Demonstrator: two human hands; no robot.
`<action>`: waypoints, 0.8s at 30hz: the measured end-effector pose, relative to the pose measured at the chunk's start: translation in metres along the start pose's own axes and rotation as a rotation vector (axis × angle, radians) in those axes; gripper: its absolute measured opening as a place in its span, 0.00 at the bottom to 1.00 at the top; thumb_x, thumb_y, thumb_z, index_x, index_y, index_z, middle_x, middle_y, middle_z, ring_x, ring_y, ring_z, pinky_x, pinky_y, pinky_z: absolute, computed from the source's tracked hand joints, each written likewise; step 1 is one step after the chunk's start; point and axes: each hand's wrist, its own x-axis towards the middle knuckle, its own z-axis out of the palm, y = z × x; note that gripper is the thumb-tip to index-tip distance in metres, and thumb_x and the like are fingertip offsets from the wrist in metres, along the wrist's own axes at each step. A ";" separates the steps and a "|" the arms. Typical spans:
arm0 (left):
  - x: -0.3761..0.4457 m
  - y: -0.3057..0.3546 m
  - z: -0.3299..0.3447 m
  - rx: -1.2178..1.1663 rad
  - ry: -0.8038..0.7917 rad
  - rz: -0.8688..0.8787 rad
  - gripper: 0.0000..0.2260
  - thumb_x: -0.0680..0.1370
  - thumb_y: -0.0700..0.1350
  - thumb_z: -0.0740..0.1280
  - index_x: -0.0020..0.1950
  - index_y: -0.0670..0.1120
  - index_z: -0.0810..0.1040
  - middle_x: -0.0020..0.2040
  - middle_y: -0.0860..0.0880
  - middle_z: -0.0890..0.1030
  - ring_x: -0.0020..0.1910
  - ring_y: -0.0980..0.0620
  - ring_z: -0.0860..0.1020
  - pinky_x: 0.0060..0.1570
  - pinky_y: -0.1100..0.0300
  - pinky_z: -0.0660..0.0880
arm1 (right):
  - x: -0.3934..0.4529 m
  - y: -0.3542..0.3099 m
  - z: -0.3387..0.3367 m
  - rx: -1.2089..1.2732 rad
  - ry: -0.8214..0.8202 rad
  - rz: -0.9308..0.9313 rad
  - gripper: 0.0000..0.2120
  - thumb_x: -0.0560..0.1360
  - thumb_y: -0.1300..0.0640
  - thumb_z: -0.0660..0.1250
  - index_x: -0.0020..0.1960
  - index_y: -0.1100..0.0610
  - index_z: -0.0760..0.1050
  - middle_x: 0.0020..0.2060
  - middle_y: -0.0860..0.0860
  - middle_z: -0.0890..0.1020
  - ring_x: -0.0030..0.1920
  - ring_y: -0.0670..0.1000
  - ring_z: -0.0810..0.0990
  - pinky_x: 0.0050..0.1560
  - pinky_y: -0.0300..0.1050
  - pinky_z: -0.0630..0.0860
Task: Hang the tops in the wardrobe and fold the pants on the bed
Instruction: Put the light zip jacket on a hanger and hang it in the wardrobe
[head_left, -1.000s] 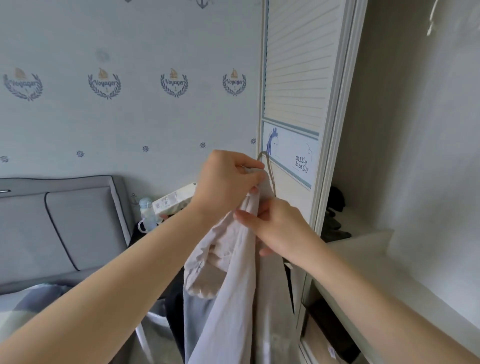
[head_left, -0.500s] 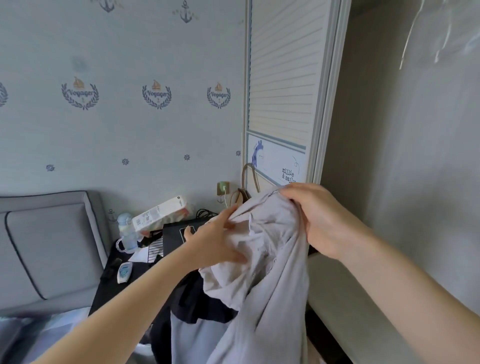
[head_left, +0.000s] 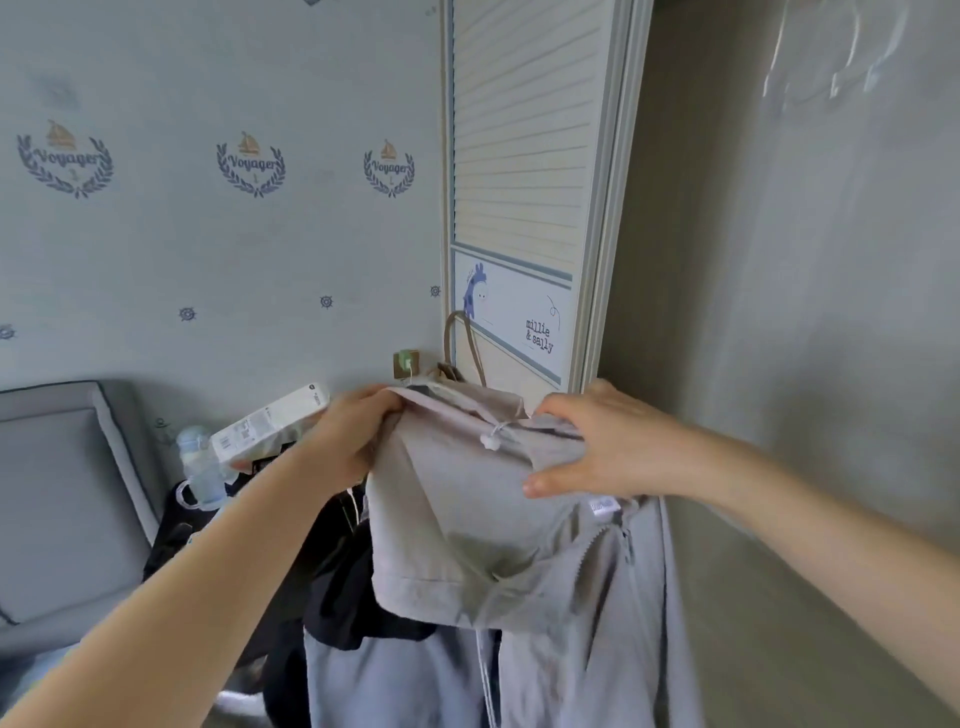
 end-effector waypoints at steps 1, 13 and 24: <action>0.000 0.010 0.001 -0.003 -0.005 0.034 0.09 0.78 0.35 0.62 0.52 0.40 0.82 0.43 0.40 0.82 0.42 0.45 0.80 0.37 0.59 0.79 | 0.001 0.004 0.005 -0.079 -0.017 0.030 0.33 0.60 0.27 0.68 0.56 0.46 0.70 0.50 0.48 0.69 0.49 0.50 0.75 0.51 0.45 0.75; -0.002 -0.001 0.009 0.960 0.096 0.305 0.23 0.73 0.43 0.73 0.67 0.46 0.74 0.59 0.48 0.79 0.51 0.49 0.78 0.51 0.58 0.74 | 0.022 0.026 0.001 0.953 0.147 0.214 0.03 0.74 0.64 0.68 0.45 0.62 0.80 0.40 0.59 0.82 0.43 0.55 0.81 0.48 0.46 0.73; -0.051 -0.035 0.108 0.633 -0.435 -0.420 0.28 0.79 0.67 0.51 0.56 0.45 0.75 0.39 0.44 0.85 0.39 0.49 0.85 0.32 0.64 0.63 | 0.025 0.025 -0.020 1.577 0.206 0.317 0.09 0.71 0.67 0.60 0.49 0.60 0.72 0.46 0.59 0.73 0.46 0.56 0.76 0.58 0.54 0.74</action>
